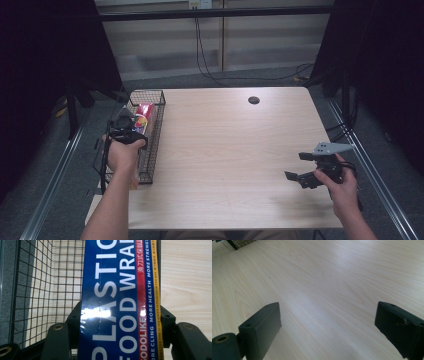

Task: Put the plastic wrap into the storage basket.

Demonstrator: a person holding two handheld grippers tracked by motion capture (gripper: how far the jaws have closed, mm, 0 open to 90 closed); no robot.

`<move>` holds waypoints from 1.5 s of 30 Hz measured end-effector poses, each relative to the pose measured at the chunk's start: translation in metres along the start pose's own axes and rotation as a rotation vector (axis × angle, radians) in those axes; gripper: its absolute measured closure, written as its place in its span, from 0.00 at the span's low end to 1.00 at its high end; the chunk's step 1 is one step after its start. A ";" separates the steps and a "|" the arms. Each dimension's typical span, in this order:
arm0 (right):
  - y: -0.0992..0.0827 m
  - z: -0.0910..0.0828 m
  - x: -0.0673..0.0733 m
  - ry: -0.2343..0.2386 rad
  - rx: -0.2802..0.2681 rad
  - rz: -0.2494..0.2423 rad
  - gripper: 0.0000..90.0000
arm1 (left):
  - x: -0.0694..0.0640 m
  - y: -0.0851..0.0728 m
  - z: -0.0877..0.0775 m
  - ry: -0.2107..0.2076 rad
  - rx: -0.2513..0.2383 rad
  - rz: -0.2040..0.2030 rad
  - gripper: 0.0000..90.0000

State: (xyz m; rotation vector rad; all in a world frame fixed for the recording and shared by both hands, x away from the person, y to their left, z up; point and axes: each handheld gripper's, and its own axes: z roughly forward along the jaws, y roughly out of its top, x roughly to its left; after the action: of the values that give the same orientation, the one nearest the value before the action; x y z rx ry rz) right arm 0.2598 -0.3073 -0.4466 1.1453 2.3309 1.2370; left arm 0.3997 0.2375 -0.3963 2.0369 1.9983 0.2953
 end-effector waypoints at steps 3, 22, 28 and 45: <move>0.000 0.001 0.000 0.001 0.003 -0.001 0.07 | 0.001 0.000 0.001 0.009 0.005 0.004 0.46; 0.001 0.003 0.001 0.001 0.005 -0.007 0.07 | -0.003 0.001 0.002 0.013 0.027 0.022 0.46; 0.001 0.003 0.001 0.002 0.006 -0.005 0.07 | -0.005 0.003 0.003 0.018 0.043 0.024 0.45; 0.001 0.003 0.001 0.006 0.008 -0.007 0.07 | -0.008 0.003 0.006 0.010 0.070 0.011 0.44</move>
State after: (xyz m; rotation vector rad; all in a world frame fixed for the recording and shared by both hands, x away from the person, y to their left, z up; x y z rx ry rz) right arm 0.2612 -0.3040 -0.4475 1.1370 2.3443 1.2309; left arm 0.4042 0.2296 -0.4002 2.0929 2.0305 0.2414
